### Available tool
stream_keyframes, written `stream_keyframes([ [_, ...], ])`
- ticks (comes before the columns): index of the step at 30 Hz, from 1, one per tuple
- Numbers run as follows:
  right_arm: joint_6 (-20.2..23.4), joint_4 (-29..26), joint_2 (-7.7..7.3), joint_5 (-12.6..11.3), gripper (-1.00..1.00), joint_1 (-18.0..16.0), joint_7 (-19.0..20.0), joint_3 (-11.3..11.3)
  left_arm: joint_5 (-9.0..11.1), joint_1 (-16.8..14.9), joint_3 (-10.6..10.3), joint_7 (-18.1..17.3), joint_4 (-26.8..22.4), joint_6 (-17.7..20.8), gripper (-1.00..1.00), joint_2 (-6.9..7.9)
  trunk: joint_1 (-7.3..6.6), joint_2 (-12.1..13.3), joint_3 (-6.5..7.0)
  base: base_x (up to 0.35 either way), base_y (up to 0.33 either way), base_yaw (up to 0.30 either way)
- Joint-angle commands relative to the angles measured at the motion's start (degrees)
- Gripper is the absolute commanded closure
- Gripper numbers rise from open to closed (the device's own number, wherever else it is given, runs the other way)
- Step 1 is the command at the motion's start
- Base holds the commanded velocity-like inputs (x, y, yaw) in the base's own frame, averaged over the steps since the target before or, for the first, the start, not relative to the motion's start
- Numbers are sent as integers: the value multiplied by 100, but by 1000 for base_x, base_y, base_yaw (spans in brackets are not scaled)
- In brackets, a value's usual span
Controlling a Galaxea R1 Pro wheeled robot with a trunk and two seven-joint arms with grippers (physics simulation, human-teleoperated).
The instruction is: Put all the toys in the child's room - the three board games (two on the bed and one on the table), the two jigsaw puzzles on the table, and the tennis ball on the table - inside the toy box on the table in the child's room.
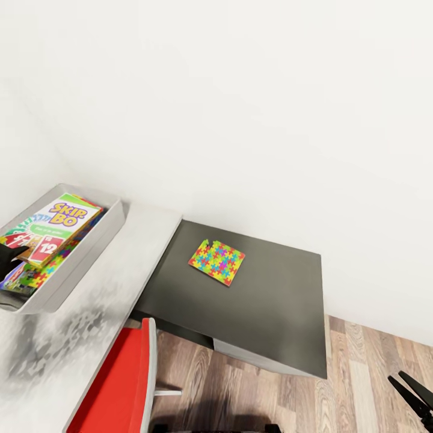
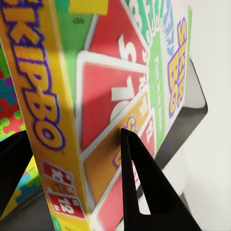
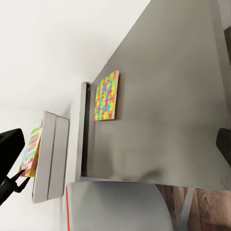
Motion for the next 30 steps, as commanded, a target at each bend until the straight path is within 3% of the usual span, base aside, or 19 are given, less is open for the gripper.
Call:
stream_keyframes([
  [1,44,-4,-2,-37,-100,3,-8,3,60,-6,6,60,-6,17,100,3,3,-10,-16,0,0,0],
  [30,26,-8,16,-37,-100,3,1,-6,51,-24,24,60,-6,12,100,16,3,-10,-80,0,0,0],
])
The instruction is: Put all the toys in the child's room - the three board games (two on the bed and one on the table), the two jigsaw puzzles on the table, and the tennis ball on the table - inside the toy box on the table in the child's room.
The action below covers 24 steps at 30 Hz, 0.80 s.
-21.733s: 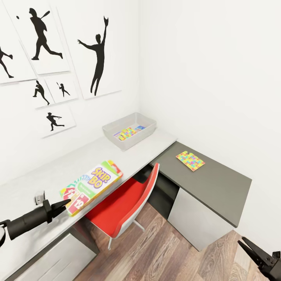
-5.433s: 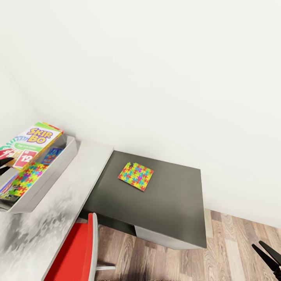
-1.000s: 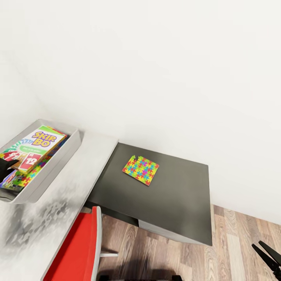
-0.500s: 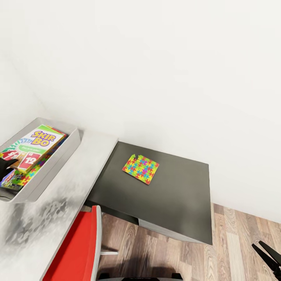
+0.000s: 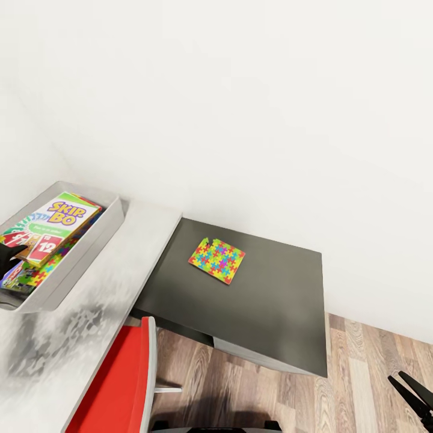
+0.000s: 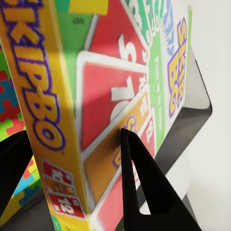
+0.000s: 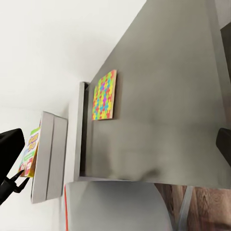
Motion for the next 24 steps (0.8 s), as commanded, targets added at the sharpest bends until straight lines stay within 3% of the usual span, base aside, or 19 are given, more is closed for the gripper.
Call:
stream_keyframes([
  [1,44,-4,-2,-38,-100,3,-7,3,58,-5,6,60,-6,20,100,0,3,-10,-8,0,0,0],
  [14,44,-4,-1,-38,-100,3,1,3,58,-5,14,60,-6,18,100,0,3,-10,-8,0,0,0],
  [15,44,-4,-1,-38,-100,3,1,3,58,-5,14,62,-6,18,-100,0,3,-10,-8,0,0,0],
  [24,44,-4,-1,-38,-100,3,2,3,58,-5,15,69,-6,17,-100,17,3,-10,-8,0,0,0],
])
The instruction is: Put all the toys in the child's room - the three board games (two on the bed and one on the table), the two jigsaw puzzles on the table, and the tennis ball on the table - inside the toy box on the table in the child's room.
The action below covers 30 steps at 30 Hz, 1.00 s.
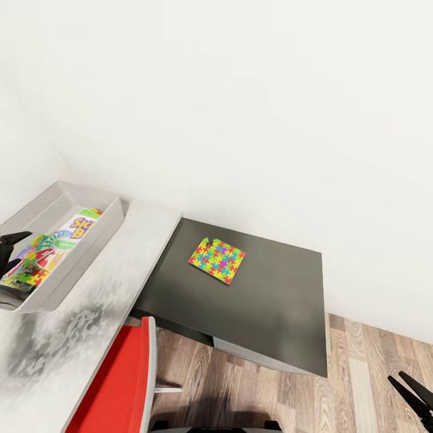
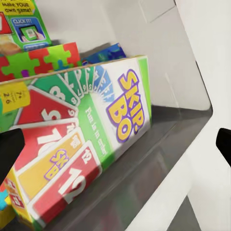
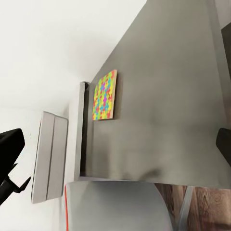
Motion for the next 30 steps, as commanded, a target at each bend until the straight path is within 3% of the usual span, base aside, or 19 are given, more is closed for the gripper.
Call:
stream_keyframes([
  [1,44,-4,-2,-38,-100,3,-7,3,60,-5,6,54,-5,18,-100,3,3,-9,-8,0,0,0],
  [19,44,-4,-10,-38,-100,3,6,3,121,-5,106,30,-13,112,-100,34,3,-9,-8,0,0,0],
  [24,44,-4,-17,-38,-100,3,9,3,168,-5,358,-3,-14,413,-100,35,3,-9,-8,0,0,0],
  [30,44,-4,-14,-39,-100,3,10,3,380,-7,698,-14,-14,776,-100,35,3,-9,-8,0,0,0],
])
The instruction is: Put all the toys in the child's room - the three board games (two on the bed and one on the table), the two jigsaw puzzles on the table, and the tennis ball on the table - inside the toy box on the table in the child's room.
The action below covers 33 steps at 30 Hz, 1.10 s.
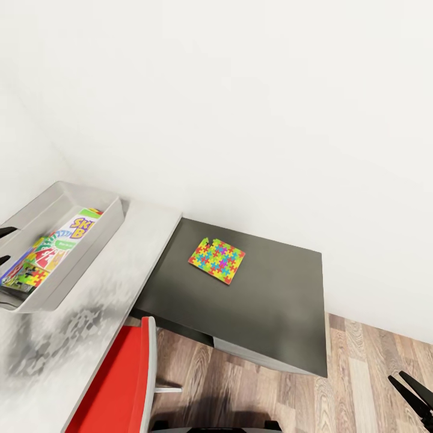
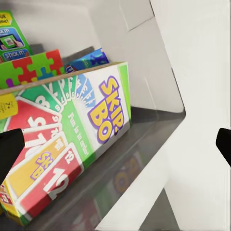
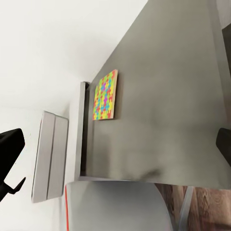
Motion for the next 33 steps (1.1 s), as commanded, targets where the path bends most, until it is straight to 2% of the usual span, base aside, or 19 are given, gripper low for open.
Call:
stream_keyframes([
  [1,44,-4,-1,-39,-100,3,-8,3,100,-7,24,55,-3,38,-100,0,4,-9,-8,0,0,0],
  [9,44,-4,1,-38,-100,3,-7,3,545,-5,111,59,-3,268,-100,1,4,-9,-8,0,0,0],
  [12,44,-4,-1,-37,-100,3,-7,3,642,-6,195,60,-3,361,-100,1,4,-9,-8,0,0,0],
  [19,44,-4,-6,-36,-100,3,-7,3,710,-3,408,43,-3,640,-100,1,4,-9,-8,0,0,0],
  [28,44,-4,-8,-36,-100,3,-7,3,774,-3,973,-161,-3,1351,-100,-7,4,-9,-8,0,0,0],
  [31,44,-4,-8,-36,-100,3,-7,3,907,-3,1101,-245,-3,1522,-100,-6,4,-9,-8,0,0,0],
  [33,44,-4,-8,-36,-100,3,-7,3,1108,2,1178,-301,-3,1623,-100,-3,4,-9,-8,0,0,0],
])
